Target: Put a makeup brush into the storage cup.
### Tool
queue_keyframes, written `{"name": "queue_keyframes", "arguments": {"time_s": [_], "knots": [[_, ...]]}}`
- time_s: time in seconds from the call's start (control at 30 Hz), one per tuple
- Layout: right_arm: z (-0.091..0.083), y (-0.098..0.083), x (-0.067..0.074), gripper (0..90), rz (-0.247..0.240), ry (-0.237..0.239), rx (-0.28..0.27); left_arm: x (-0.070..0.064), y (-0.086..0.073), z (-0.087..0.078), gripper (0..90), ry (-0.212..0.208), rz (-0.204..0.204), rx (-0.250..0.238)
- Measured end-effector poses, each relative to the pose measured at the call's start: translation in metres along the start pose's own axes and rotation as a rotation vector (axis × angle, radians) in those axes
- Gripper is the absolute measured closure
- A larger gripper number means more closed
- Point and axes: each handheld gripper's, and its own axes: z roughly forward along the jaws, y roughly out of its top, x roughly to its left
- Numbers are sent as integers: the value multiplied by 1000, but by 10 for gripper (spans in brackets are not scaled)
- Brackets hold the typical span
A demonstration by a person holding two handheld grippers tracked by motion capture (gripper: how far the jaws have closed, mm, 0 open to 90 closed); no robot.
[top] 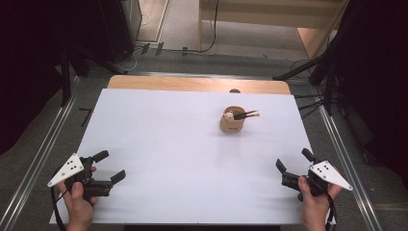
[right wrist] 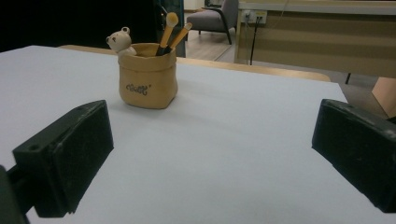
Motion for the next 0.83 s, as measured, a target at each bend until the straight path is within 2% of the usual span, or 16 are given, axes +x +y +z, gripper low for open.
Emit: {"name": "queue_keyframes", "arguments": {"time_s": [0.2,0.47,0.83], "knots": [[-7,-6,-3,0,2,-7,10,0,0,-1,0,1,2,-3],[-19,-7,-4,0,20,-15,-5,-1,1,1,0,-5,6,-3],[-18,-8,-6,0,38,-21,32,-1,1,1,0,-4,8,-3]]}}
